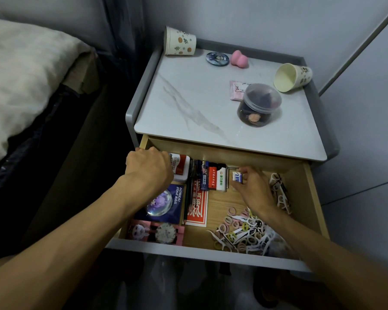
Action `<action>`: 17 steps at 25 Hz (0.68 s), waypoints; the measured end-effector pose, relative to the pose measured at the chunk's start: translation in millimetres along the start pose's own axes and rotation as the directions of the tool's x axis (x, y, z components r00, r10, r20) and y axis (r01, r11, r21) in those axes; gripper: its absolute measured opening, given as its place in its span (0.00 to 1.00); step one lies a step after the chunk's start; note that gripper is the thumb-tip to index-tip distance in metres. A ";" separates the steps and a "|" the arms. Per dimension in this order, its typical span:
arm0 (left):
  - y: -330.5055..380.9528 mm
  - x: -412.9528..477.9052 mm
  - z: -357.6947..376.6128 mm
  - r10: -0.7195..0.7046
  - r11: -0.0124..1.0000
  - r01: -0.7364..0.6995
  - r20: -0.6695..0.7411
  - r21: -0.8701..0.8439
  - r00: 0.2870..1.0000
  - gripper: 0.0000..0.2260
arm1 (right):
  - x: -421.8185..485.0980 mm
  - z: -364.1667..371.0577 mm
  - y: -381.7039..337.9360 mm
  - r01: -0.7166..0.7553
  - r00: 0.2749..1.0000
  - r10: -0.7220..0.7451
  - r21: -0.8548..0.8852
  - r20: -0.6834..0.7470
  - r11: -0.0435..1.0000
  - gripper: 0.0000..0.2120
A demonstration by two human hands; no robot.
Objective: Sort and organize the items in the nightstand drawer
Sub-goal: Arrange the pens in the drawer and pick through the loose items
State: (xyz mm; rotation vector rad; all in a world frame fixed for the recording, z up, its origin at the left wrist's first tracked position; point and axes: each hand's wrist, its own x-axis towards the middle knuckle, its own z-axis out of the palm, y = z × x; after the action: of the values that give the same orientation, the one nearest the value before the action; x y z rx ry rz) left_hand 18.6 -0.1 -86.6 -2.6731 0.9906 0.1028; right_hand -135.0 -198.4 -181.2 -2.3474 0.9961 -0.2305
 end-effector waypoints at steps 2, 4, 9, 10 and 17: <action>0.0 -0.7 0.9 0.007 1.000 -0.007 -0.011 0.004 1.000 0.14 | 0.2 0.0 -4.4 -0.025 0.999 0.025 -0.002 0.040 1.000 0.18; 0.5 -0.9 1.7 0.014 1.000 -0.014 -0.014 0.007 1.000 0.14 | 1.7 0.7 -8.9 -0.033 0.999 0.035 -0.047 0.035 0.998 0.18; 0.5 0.3 1.9 0.013 1.000 -0.013 -0.004 0.018 1.000 0.14 | 5.8 4.2 -14.2 -0.082 0.997 0.082 -0.047 -0.006 0.996 0.16; 0.8 0.1 1.6 0.013 1.000 -0.013 0.001 0.014 1.000 0.14 | 7.0 5.1 -14.1 -0.087 0.996 0.086 -0.046 -0.014 0.995 0.16; 2.1 -2.1 -2.8 0.014 1.000 -0.013 0.036 -0.027 0.999 0.14 | 10.6 4.6 -14.5 -0.088 0.995 0.088 0.018 -0.043 0.996 0.15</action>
State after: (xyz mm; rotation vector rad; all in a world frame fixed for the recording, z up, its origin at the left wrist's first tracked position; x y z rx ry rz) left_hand 15.5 -1.1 -84.1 -2.6786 1.0036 0.1674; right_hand -117.1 -195.7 -177.4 -2.2865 1.1118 -0.2558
